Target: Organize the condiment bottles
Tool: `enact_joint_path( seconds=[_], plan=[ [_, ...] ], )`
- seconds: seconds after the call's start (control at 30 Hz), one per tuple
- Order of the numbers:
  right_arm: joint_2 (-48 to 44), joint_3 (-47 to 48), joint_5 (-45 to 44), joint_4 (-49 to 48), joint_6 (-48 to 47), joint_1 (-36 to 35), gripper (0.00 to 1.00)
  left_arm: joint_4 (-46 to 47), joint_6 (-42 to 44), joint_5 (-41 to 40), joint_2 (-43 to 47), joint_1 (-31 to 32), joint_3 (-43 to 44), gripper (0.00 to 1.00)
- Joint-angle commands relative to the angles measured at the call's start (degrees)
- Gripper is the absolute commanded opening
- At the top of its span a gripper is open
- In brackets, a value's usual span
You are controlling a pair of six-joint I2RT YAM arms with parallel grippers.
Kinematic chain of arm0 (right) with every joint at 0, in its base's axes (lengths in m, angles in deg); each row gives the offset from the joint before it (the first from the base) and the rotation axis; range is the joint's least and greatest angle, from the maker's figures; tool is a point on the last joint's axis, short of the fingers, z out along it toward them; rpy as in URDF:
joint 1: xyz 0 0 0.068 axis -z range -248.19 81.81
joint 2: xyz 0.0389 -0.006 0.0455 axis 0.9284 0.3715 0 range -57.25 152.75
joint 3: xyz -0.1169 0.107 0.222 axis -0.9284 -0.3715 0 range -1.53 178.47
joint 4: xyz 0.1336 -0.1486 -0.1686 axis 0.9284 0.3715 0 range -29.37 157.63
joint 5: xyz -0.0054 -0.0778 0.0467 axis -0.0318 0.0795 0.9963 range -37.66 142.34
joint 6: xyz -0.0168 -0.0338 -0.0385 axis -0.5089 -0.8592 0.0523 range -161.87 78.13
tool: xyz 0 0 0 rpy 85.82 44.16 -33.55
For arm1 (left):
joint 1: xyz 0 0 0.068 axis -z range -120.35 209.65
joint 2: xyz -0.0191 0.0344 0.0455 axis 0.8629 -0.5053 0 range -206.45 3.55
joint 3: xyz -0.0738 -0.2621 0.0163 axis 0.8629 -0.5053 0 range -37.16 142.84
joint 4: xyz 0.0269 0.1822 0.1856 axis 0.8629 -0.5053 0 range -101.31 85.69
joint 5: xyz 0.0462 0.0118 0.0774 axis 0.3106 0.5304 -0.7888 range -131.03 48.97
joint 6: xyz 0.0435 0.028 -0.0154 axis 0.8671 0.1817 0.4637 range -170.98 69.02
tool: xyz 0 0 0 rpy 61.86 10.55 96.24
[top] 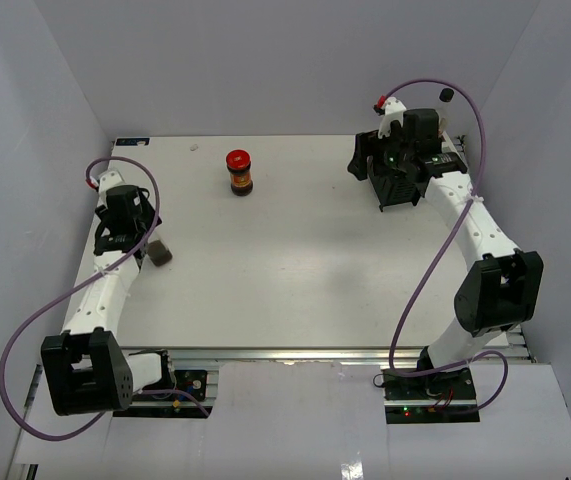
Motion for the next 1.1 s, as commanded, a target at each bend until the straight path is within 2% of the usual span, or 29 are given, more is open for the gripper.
enact_joint_path(
  seconds=[0.0, 0.17, 0.37, 0.4, 0.67, 0.93, 1.07],
  plan=[
    [-2.4, -0.64, 1.12, -2.8, 1.39, 0.34, 0.81, 0.21, -3.65, 4.51, 2.71, 6.11, -1.63, 0.0],
    [-2.47, -1.39, 1.72, -3.2, 3.1, -0.17, 0.81, 6.97, -5.71, 6.3, 6.54, 15.85, -6.6, 0.0],
    [-6.03, -4.79, 0.65, -5.51, 4.02, -1.44, 0.8, 13.92, -2.94, 9.14, 1.43, 25.33, -4.13, 0.0],
    [-6.9, -5.83, 0.36, -5.86, 4.2, -1.5, 0.8, 14.85, -2.02, 8.57, 0.04, 28.37, -3.15, 0.0],
    [-12.56, -10.56, -2.58, -7.53, 4.93, -1.51, 0.8, 19.31, 1.39, 1.02, -10.1, 39.84, 3.92, 0.0],
    [-15.86, -14.39, -4.74, -10.19, 5.27, -1.51, 0.81, 22.1, 4.11, -7.52, -16.78, 47.64, 8.59, 0.0],
    [-16.2, -14.95, -5.25, -10.46, 5.35, -1.51, 0.8, 20.36, 4.49, -9.71, -19.54, 49.79, 11.37, 0.0]
  ],
)
